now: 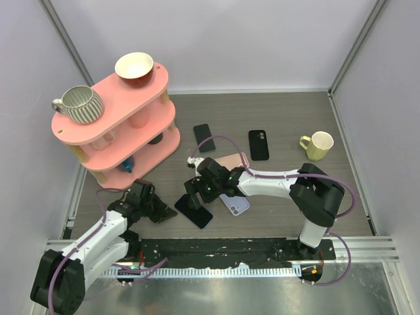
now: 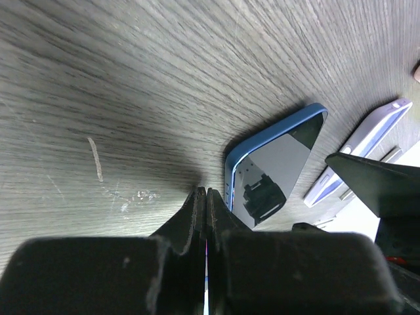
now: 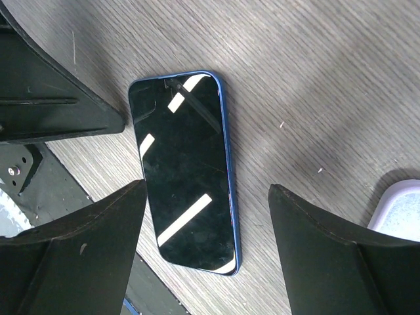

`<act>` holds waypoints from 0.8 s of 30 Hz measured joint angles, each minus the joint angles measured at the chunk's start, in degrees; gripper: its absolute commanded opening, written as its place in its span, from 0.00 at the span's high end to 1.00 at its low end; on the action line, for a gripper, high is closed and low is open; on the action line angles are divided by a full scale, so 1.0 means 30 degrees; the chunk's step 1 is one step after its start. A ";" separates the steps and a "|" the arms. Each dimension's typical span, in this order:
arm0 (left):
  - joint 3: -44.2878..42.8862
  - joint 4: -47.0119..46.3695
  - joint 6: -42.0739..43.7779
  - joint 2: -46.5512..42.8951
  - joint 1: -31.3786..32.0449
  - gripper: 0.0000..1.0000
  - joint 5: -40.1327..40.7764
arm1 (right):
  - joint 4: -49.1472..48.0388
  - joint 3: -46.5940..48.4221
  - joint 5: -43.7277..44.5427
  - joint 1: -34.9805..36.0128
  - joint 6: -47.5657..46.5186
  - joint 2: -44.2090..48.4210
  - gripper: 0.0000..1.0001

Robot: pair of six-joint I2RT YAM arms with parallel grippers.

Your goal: Put the phone into the phone case

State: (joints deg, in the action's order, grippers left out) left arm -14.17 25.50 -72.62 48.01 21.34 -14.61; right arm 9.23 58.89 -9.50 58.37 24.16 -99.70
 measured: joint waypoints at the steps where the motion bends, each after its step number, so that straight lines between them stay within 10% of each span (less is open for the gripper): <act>1: 0.0109 -0.0109 -0.0160 -0.0066 0.0066 1.00 -0.0022 | -0.0102 -0.0087 -0.0058 0.0007 0.0007 0.0000 0.20; 24: 0.0816 -0.3548 -0.1807 0.1960 0.0510 1.00 -0.1566 | -0.1610 -0.0714 -0.1333 0.0481 0.1894 -0.0532 0.20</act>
State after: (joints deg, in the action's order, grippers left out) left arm -11.73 14.85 -78.04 53.89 22.87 -19.31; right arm 4.40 56.75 -13.50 59.81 29.85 -101.30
